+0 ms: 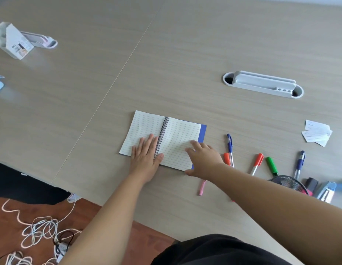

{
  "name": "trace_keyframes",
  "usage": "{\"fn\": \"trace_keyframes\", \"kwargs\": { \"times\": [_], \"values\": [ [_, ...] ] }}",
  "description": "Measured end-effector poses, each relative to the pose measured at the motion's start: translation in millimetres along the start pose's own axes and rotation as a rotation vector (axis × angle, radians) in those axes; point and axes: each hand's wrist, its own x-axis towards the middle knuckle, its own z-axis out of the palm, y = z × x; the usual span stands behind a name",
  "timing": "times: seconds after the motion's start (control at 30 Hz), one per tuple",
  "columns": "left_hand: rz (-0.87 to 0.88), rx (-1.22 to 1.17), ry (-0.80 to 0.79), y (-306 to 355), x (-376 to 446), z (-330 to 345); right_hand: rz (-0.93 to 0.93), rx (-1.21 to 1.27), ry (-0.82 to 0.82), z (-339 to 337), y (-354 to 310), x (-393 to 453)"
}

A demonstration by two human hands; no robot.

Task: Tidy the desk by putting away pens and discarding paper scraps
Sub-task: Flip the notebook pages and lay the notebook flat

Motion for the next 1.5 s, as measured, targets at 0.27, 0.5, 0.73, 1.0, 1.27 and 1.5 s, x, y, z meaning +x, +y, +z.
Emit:
{"fn": "trace_keyframes", "kwargs": {
  "times": [0.27, 0.5, 0.73, 1.0, 1.27, 1.5],
  "values": [
    [0.081, -0.008, -0.083, 39, 71, -16, 0.137, 0.090, -0.005, -31, 49, 24],
    [0.167, 0.094, -0.191, 65, 136, -38, 0.227, 0.155, 0.031, -51, 97, 53],
    [0.169, 0.129, -0.197, 80, 178, -45, 0.271, 0.207, 0.065, -63, 126, 79],
    [0.188, 0.157, -0.183, 85, 190, -46, 0.266, 0.216, 0.071, -63, 139, 87],
    [0.237, -0.034, 0.079, 100, 161, -42, 0.236, 0.238, 0.171, -61, 145, 57],
    [0.216, -0.161, 0.019, 142, 54, -6, 0.437, 0.440, -0.069, -39, 142, 9]
  ]
}}
